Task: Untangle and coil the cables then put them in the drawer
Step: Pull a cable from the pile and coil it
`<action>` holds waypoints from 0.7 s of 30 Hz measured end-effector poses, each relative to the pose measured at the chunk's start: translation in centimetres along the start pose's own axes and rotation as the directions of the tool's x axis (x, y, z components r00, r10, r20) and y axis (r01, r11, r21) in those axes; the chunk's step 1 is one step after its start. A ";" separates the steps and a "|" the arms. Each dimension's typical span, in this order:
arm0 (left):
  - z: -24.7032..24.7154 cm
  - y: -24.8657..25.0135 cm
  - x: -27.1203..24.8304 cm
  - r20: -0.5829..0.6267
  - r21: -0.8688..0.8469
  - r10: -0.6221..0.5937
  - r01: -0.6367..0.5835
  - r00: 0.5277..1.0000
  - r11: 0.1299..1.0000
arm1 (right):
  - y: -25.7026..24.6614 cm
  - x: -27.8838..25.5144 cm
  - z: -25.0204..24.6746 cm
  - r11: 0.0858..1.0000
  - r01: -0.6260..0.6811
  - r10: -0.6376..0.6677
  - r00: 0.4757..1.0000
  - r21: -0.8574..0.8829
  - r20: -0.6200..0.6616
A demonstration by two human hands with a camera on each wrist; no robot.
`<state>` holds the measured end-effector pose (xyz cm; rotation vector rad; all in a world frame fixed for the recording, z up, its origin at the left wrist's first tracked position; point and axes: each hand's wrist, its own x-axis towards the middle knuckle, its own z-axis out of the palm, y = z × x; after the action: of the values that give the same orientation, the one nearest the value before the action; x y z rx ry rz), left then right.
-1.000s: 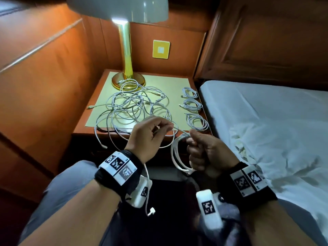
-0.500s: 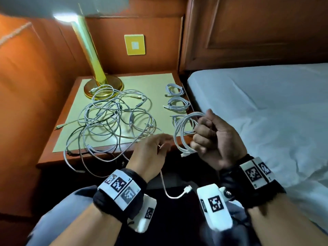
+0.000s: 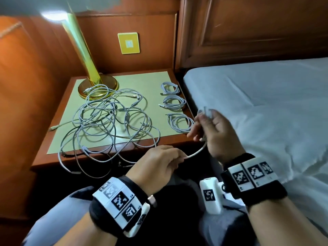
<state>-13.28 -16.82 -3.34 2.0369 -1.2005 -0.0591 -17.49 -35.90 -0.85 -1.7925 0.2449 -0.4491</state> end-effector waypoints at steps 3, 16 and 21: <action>-1.3 0.1 0.2 -0.106 0.063 0.045 -0.038 0.993 0.997 | 0.1 -1.0 0.8 0.963 -0.029 0.095 0.967 -0.268 0.238; -2.9 -2.3 0.0 -0.353 -0.112 -0.129 0.095 0.926 0.989 | -1.7 -1.8 3.2 0.669 -0.599 0.299 0.760 0.440 0.578; -2.5 -2.6 -0.6 -0.128 0.012 -0.288 0.292 0.949 0.956 | -2.5 -1.3 3.0 0.525 -0.569 0.343 0.822 0.632 0.455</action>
<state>-10.70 -14.22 -3.38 2.1961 -0.8227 -0.0546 -17.58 -32.04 0.71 -0.8719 0.2764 0.1135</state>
